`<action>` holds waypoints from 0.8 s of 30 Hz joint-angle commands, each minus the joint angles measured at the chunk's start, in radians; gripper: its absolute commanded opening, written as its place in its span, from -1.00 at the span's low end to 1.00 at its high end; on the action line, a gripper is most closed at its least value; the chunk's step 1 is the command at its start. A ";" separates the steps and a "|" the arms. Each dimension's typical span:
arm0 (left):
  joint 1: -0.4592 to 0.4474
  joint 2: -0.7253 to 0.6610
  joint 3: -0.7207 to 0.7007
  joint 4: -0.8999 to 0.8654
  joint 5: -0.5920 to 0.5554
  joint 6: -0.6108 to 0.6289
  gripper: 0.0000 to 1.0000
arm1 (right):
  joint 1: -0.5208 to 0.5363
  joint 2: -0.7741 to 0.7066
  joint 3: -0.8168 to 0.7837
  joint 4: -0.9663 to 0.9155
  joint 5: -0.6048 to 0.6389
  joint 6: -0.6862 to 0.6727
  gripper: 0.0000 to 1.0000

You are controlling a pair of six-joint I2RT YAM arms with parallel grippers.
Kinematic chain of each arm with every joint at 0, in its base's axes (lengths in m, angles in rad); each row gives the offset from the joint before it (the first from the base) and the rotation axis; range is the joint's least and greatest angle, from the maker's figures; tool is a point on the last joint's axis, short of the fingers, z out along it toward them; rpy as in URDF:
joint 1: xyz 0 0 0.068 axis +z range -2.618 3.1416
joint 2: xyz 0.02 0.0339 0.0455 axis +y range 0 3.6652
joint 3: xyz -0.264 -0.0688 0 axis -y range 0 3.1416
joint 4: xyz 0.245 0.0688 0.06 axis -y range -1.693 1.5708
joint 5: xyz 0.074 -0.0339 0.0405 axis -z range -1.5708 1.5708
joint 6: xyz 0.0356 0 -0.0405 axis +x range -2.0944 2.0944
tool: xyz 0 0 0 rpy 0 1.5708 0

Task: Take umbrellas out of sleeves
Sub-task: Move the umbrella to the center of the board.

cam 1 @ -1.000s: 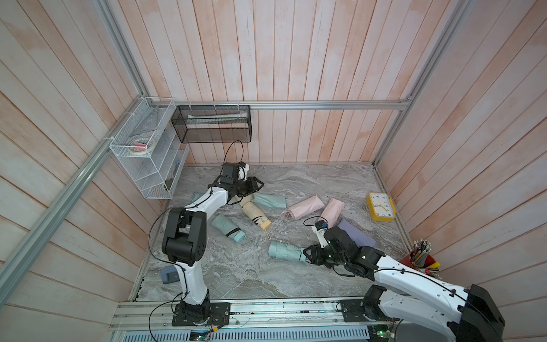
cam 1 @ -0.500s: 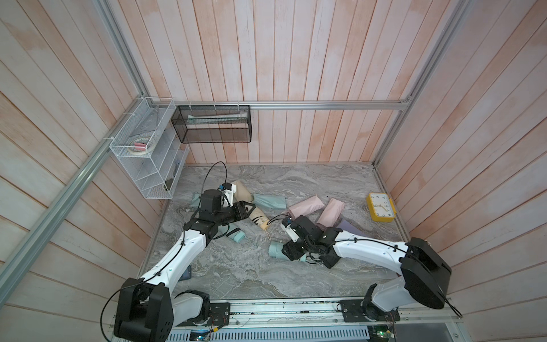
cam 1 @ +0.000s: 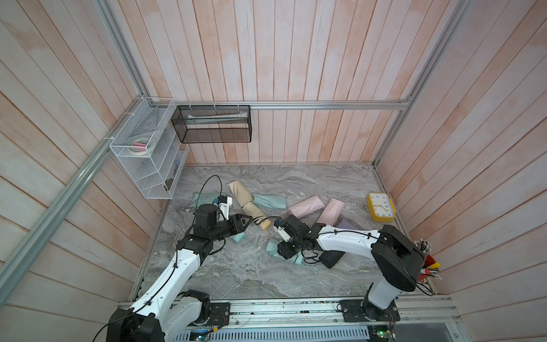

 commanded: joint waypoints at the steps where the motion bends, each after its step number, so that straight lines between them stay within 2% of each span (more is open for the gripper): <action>1: 0.006 -0.014 -0.011 0.004 0.014 0.004 0.06 | -0.082 -0.020 -0.118 -0.029 0.000 0.151 -0.13; 4: 0.007 -0.009 -0.009 0.006 0.018 0.010 0.06 | -0.151 -0.083 -0.198 0.051 -0.072 0.216 -0.15; 6: 0.010 -0.005 -0.010 0.011 0.021 0.012 0.05 | -0.163 -0.084 -0.185 0.055 -0.079 0.218 -0.15; 24: 0.027 -0.017 -0.011 -0.014 0.031 0.028 0.06 | -0.252 0.276 0.287 -0.006 -0.070 0.236 -0.15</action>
